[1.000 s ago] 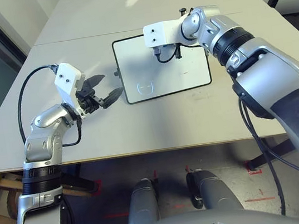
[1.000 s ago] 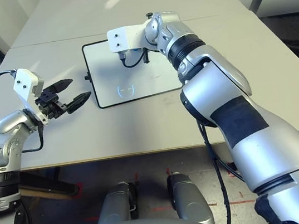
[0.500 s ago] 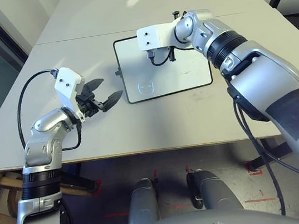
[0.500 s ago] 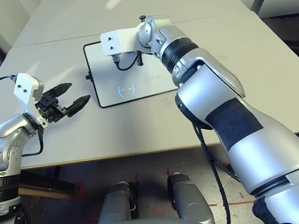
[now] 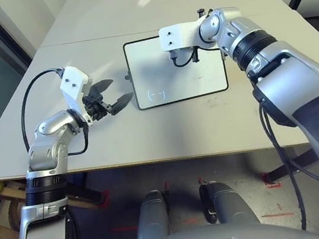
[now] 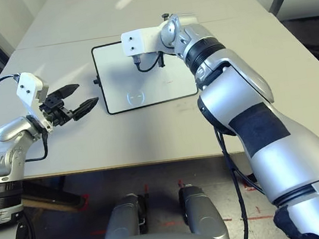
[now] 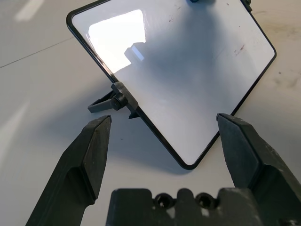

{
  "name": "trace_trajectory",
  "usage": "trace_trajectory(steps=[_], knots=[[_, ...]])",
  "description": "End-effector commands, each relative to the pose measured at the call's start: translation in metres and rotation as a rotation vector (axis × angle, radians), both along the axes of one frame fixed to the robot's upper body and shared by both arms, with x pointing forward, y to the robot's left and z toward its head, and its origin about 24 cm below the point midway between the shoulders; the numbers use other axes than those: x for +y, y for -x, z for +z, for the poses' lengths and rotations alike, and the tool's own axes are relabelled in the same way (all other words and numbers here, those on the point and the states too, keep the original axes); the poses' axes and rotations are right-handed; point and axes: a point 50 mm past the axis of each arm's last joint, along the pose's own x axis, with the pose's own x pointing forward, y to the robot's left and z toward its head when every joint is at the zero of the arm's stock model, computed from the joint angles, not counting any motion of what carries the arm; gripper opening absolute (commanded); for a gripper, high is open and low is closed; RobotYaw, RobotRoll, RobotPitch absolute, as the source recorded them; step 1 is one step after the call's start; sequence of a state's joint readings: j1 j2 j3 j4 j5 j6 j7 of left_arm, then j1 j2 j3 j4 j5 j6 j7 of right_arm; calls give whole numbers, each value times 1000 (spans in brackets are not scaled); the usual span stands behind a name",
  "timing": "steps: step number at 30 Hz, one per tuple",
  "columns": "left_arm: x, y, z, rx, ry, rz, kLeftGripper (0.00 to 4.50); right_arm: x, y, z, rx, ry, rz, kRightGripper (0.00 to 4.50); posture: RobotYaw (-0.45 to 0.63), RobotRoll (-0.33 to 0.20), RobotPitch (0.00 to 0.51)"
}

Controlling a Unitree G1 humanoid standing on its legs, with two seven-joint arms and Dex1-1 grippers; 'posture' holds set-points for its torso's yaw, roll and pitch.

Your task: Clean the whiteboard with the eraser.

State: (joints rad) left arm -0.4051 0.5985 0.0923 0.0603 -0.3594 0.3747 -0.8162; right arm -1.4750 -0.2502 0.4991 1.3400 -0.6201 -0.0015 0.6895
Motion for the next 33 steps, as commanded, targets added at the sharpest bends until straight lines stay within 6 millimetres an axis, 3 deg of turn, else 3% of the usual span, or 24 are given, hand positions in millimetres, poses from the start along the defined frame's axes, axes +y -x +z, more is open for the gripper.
trace_trajectory(steps=[1, 8, 12, 17, 22, 27, 33], knots=[[-3, -3, -2, 9, -7, -16, 4500, -13, 0, -10, 49, 7, -44, 159, 22, 0, 74], [-4, -6, -1, 6, -7, -25, 4500, -6, 4, 14, 116, -141, 22, 158, 11, 0, 77], [-3, -7, 0, 4, -7, -25, 4500, -17, 6, 23, 173, -172, 26, 158, 5, 0, 81], [-3, -8, 0, 3, -4, -25, 4500, -46, 11, 29, 280, -219, -34, 158, -7, 0, 90], [-5, -8, -3, 9, 3, -28, 4500, -92, 23, 25, 435, -249, -164, 158, -15, 0, 98], [-5, -6, -7, 16, 11, -28, 4500, -138, 38, 8, 580, -352, -378, 158, -15, 0, 98], [-4, -5, -9, 20, 14, -24, 4500, -162, 46, -19, 623, -506, -572, 149, -19, 0, 117]])
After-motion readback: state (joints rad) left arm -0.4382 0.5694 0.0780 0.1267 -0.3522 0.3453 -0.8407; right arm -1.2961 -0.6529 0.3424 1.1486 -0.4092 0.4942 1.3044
